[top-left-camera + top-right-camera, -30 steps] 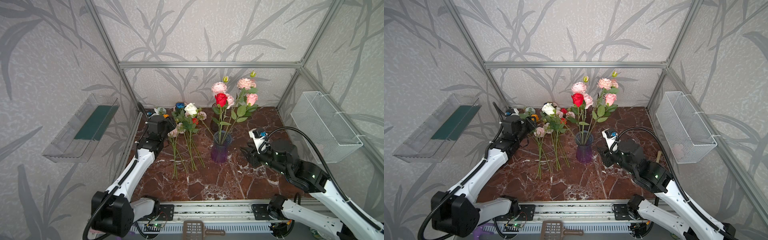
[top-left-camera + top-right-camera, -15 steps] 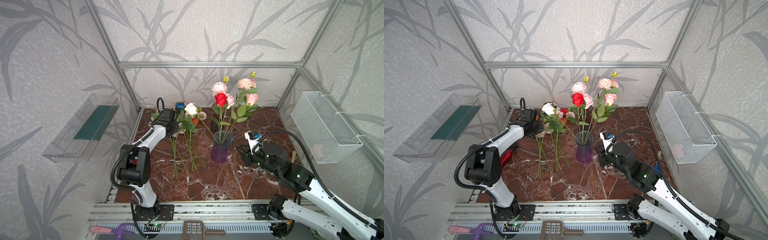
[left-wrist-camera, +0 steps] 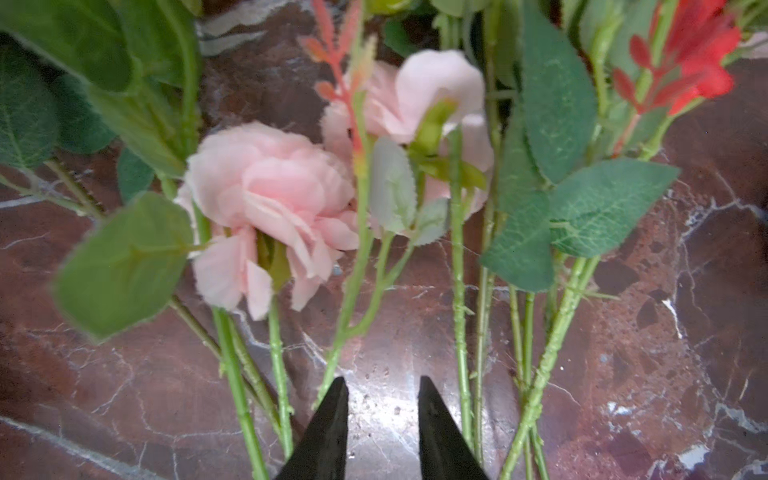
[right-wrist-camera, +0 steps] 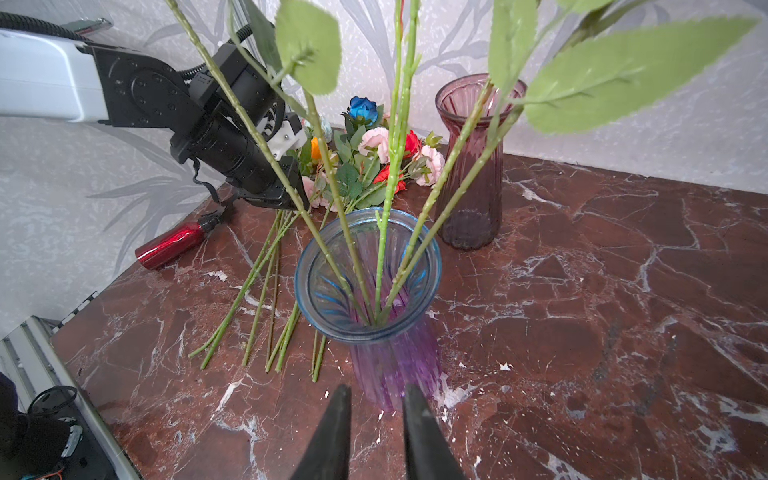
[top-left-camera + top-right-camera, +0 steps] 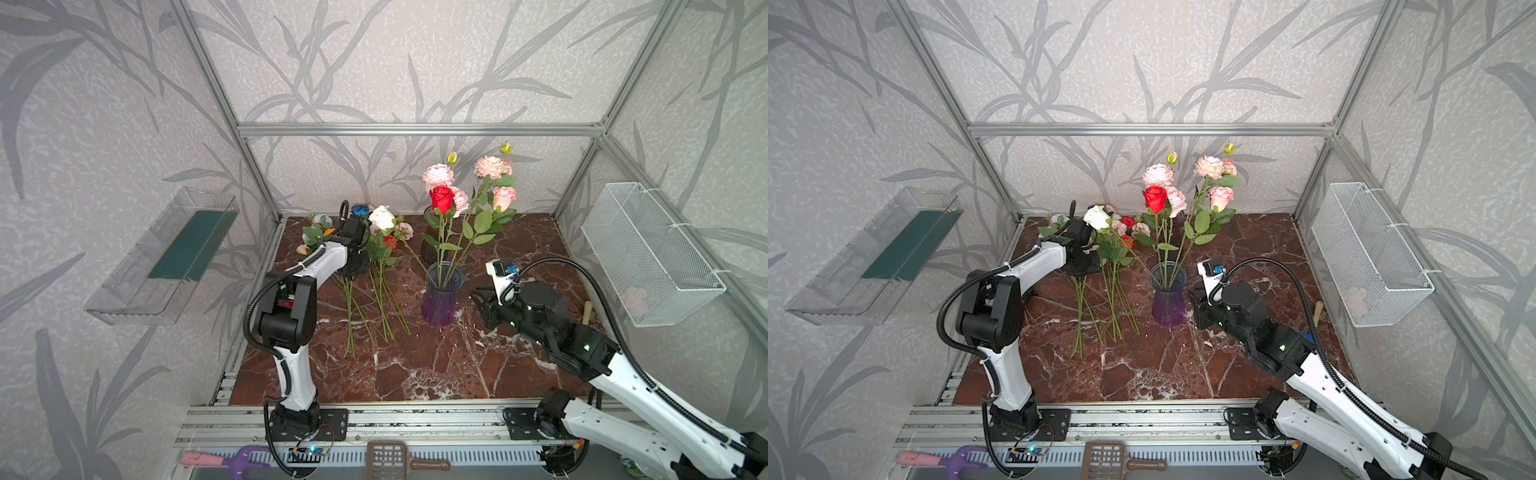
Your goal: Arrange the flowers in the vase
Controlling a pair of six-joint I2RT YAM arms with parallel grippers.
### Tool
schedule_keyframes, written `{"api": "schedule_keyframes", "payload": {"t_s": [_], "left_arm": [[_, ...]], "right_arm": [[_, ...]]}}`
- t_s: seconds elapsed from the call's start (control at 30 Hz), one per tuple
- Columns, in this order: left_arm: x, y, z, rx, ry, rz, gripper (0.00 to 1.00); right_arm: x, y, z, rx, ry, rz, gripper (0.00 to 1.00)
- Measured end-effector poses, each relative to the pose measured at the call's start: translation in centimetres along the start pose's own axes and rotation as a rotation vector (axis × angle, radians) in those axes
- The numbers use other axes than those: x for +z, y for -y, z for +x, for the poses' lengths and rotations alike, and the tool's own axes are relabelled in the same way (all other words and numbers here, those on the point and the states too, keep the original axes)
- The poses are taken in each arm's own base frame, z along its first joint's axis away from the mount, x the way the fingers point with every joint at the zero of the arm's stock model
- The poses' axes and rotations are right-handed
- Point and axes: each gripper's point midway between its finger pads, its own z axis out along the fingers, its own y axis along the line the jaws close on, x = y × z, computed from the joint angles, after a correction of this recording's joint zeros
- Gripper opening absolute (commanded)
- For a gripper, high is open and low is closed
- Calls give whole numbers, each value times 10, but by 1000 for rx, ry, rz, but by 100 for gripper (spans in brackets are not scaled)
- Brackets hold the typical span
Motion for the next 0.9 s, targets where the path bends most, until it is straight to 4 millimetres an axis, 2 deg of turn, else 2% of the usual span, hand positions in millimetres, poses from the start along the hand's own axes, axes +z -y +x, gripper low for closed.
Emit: {"api": "schedule_keyframes", "payload": {"t_s": [0.2, 0.27, 0.4, 0.53, 0.73, 0.9], "left_arm": [[-4, 51, 13, 102, 8, 98, 31], [-5, 59, 14, 116, 13, 120, 31], [4, 64, 18, 134, -1, 122, 30], [23, 60, 24, 144, -29, 84, 30], [36, 59, 35, 165, -67, 67, 12], [33, 61, 35, 172, -64, 64, 0]], "right_arm": [[1, 1, -1, 6, 3, -2, 24], [2, 1, 0, 10, 2, -6, 24], [4, 2, 4, 13, -3, -8, 24], [2, 4, 4, 18, 2, -4, 24], [1, 7, 4, 28, 6, 1, 24], [-1, 6, 3, 34, 12, -3, 24]]}}
